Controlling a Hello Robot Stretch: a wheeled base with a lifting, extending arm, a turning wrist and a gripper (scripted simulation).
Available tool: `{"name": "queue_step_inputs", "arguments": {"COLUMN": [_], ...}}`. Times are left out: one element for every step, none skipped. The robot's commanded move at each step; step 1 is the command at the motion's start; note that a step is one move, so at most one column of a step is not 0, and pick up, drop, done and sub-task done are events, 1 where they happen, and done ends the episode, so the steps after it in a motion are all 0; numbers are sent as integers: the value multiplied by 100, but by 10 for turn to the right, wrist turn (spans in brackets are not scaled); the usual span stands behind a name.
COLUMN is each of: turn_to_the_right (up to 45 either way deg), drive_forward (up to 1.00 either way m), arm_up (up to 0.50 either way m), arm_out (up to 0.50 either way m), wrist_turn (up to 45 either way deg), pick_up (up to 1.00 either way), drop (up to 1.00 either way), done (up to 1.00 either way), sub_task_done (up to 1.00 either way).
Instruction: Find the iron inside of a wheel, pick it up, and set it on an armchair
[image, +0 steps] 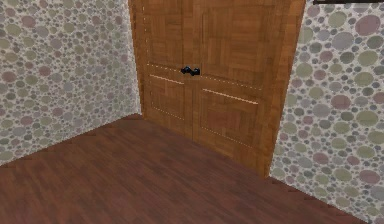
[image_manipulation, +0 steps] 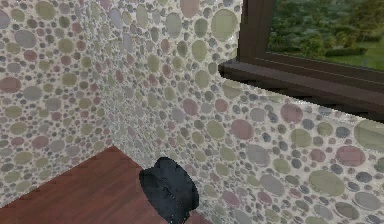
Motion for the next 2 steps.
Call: {"name": "queue_step_inputs", "arguments": {"turn_to_the_right": [0, 0], "drive_forward": [0, 0], "arm_up": [0, 10], "arm_out": [0, 0], "wrist_turn": [0, 0], "pick_up": [100, 0], "drop": [0, 0], "done": [0, 0], "sub_task_done": [0, 0]}}
